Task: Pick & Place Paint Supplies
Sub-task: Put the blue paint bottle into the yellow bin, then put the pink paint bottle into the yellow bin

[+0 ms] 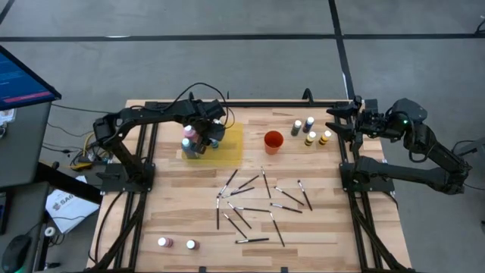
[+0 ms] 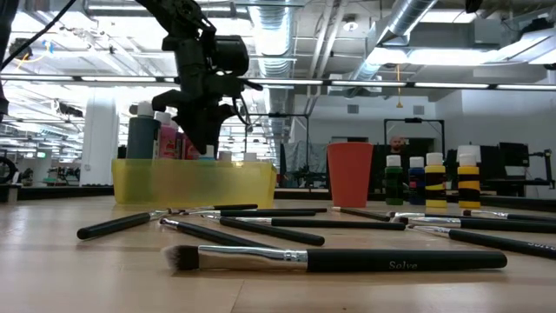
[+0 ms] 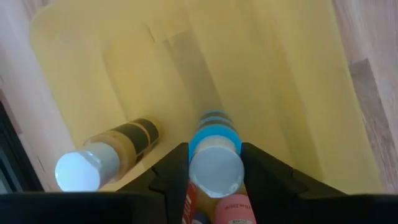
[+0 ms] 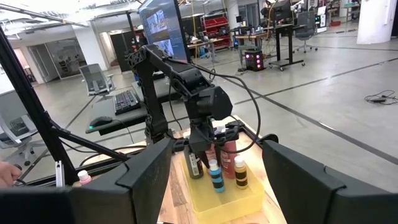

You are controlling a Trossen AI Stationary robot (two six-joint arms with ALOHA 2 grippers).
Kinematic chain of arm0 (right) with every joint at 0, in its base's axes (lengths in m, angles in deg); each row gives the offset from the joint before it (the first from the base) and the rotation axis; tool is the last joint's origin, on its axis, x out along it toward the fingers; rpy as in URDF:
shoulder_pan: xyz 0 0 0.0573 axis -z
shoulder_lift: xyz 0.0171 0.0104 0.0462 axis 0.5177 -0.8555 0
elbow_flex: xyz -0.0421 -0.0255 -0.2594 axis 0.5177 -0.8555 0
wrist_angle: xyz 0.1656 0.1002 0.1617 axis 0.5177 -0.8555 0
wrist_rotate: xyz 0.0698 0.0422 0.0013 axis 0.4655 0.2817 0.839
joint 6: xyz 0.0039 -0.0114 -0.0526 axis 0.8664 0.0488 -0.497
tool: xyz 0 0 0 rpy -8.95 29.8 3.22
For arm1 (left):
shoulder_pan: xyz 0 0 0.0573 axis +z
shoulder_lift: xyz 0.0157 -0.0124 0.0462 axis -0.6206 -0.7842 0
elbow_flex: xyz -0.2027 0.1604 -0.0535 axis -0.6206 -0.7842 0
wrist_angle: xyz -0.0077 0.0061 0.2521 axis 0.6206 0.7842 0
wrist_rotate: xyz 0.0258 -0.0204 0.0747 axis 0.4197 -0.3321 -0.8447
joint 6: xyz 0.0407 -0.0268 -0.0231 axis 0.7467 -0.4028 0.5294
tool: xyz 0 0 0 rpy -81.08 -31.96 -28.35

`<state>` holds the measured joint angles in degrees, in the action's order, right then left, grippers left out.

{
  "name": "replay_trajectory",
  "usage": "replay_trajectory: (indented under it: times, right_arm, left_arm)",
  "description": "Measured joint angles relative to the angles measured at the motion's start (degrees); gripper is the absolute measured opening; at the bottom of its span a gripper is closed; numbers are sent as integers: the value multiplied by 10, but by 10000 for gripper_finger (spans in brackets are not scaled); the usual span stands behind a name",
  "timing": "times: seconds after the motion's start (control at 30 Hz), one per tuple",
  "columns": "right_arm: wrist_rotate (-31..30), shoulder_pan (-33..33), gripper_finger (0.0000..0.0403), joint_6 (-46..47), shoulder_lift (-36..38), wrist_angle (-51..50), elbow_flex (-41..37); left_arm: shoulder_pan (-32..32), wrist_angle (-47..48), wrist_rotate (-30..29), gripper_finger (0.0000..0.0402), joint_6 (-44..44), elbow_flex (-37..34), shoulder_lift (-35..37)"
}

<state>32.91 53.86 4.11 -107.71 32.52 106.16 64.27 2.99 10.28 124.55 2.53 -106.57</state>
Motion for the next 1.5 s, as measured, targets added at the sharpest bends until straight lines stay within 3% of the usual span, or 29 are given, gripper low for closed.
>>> replay_trajectory:
  times: [0.17, 0.63, 0.9, 1.03, 1.2, 1.33, 1.5]
  right_arm:
    - [0, 0, 248, 0, 0, 0, 0]
    - [0, 0, 248, 0, 0, 0, 0]
    - [0, 0, 248, 0, 0, 0, 0]
    - [0, 0, 248, 0, 0, 0, 0]
    - [0, 0, 248, 2, 0, 0, 0]
    - [0, 0, 248, 19, 0, 0, 0]
    - [0, 0, 248, 35, 0, -1, 0]
  left_arm:
    - [0, -15, 0, 142, -2, 0, 0]
    - [-4, -27, -23, 211, -2, 0, 1]
    - [-30, -35, -50, 234, -23, 0, 63]
    - [-50, -33, -54, 246, -113, 0, 124]
    - [-105, -20, -6, 253, -347, 1, 207]
    - [-185, -5, 16, 253, -564, 1, 264]
    - [-332, 43, 10, 253, -702, 1, 305]
